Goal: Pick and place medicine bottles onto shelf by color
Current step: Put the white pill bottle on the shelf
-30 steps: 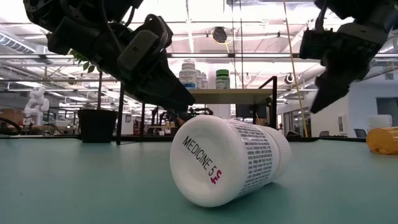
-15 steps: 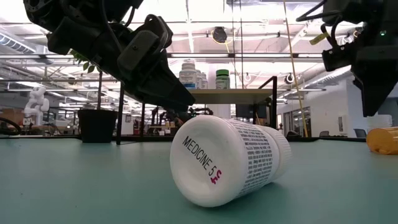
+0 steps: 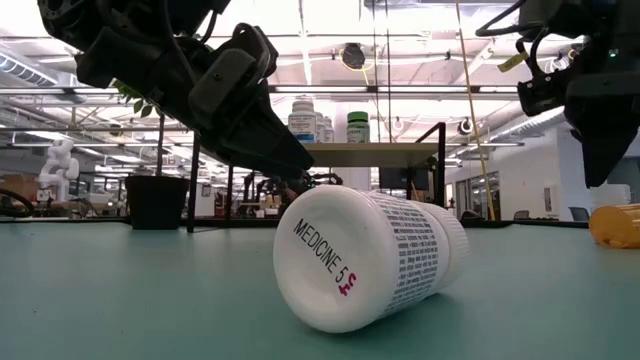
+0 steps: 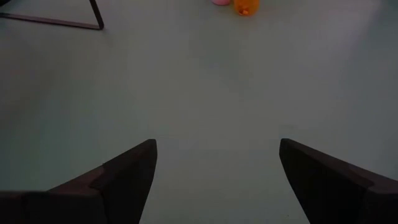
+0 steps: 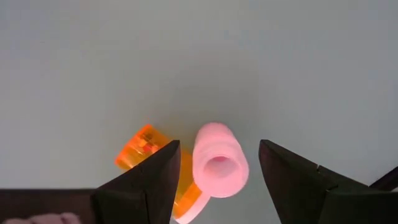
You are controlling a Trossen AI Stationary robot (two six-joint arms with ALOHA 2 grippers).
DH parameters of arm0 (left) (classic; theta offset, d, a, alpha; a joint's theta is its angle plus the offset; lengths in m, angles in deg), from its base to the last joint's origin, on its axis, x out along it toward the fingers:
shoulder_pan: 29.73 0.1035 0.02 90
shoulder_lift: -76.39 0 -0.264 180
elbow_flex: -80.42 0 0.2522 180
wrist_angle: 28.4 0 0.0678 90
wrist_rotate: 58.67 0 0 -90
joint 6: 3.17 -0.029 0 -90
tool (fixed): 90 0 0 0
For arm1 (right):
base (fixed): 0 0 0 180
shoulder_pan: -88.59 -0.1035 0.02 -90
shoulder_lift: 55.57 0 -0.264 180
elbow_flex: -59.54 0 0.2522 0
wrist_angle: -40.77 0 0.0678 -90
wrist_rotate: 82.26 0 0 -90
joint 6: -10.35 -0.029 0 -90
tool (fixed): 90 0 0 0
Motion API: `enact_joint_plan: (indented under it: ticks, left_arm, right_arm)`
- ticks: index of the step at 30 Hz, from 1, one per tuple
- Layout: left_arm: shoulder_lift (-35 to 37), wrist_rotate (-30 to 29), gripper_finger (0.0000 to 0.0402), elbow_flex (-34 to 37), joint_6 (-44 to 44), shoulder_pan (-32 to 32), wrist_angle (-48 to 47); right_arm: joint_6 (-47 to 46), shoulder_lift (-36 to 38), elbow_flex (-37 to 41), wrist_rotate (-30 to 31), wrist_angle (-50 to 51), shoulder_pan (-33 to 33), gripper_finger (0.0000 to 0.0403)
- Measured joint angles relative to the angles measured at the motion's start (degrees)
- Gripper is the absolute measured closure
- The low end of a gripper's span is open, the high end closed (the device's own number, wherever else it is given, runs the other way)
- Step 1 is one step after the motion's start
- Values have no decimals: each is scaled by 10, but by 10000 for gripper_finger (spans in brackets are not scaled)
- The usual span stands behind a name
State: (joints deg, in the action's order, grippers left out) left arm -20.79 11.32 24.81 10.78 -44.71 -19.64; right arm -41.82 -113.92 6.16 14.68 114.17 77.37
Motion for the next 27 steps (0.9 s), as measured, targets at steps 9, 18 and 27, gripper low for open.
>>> enact_joint_plan:
  ticks: [9, 18, 27]
  left_arm:
    - [0, 0, 60, 0, 0, 0, 0]
    - [0, 0, 60, 0, -2, 0, 0]
    - [0, 0, 60, 0, -2, 0, 0]
  right_arm:
    - [-27, 0, 15, -27, -1, 0, 193]
    - [-22, 0, 26, -26, -21, 7, 197]
    - [-29, 0, 25, -27, -29, 7, 275]
